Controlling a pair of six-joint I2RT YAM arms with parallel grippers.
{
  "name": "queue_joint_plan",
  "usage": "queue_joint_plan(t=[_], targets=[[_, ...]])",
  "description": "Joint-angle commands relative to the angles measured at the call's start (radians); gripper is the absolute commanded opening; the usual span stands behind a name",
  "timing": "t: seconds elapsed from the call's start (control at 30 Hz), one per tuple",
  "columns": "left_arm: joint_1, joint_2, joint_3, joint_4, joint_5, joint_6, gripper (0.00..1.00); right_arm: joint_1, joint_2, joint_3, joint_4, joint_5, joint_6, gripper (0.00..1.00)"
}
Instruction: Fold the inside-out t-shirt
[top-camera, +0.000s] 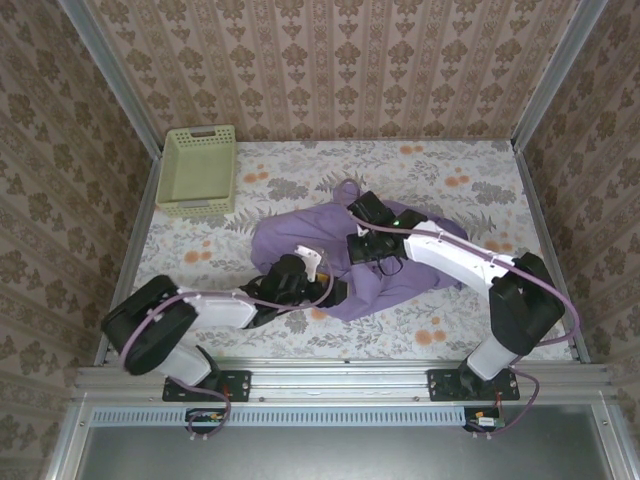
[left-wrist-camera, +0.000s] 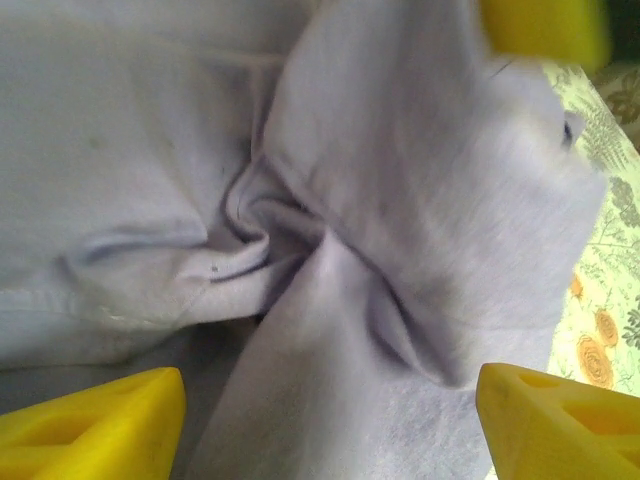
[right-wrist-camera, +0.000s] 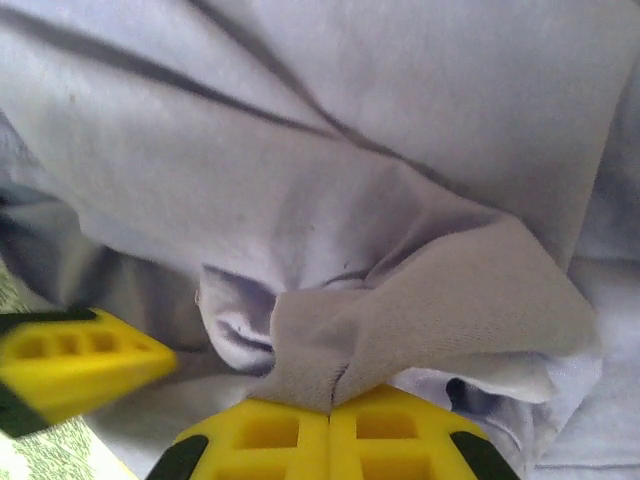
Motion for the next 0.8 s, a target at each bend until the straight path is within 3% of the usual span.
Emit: queue_joint_plan(t=[0.0, 0.1, 0.17, 0.27, 0.4, 0.53, 0.63, 0.77], targets=[[-0.007, 0.106, 0.034, 0.143, 0.074, -0.061, 0.74, -0.040, -0.009, 0.025, 0.036, -0.070, 0.022, 0.03], [-0.004, 0.163, 0.047, 0.156, 0.052, -0.078, 0.65, -0.061, -0.053, -0.004, 0.040, -0.099, -0.002, 0.30], [0.006, 0.158, 0.052, 0.125, 0.045, -0.067, 0.55, -0.079, -0.099, -0.039, 0.040, -0.097, -0.024, 0.39], [0.022, 0.122, 0.063, 0.029, 0.023, -0.033, 0.40, -0.113, -0.188, -0.125, 0.084, -0.099, -0.047, 0.43], [0.040, 0.077, 0.060, -0.040, 0.005, 0.001, 0.24, -0.154, -0.258, -0.228, 0.130, -0.071, -0.050, 0.40], [0.058, 0.052, 0.055, -0.073, 0.000, 0.009, 0.07, -0.123, -0.268, -0.319, 0.206, -0.058, -0.054, 0.42], [0.080, 0.023, 0.034, -0.079, -0.004, 0.010, 0.02, -0.043, -0.250, -0.336, 0.229, -0.006, -0.044, 0.51], [0.125, -0.033, 0.002, -0.106, -0.005, 0.018, 0.00, 0.067, -0.193, -0.313, 0.247, 0.034, -0.033, 0.53]])
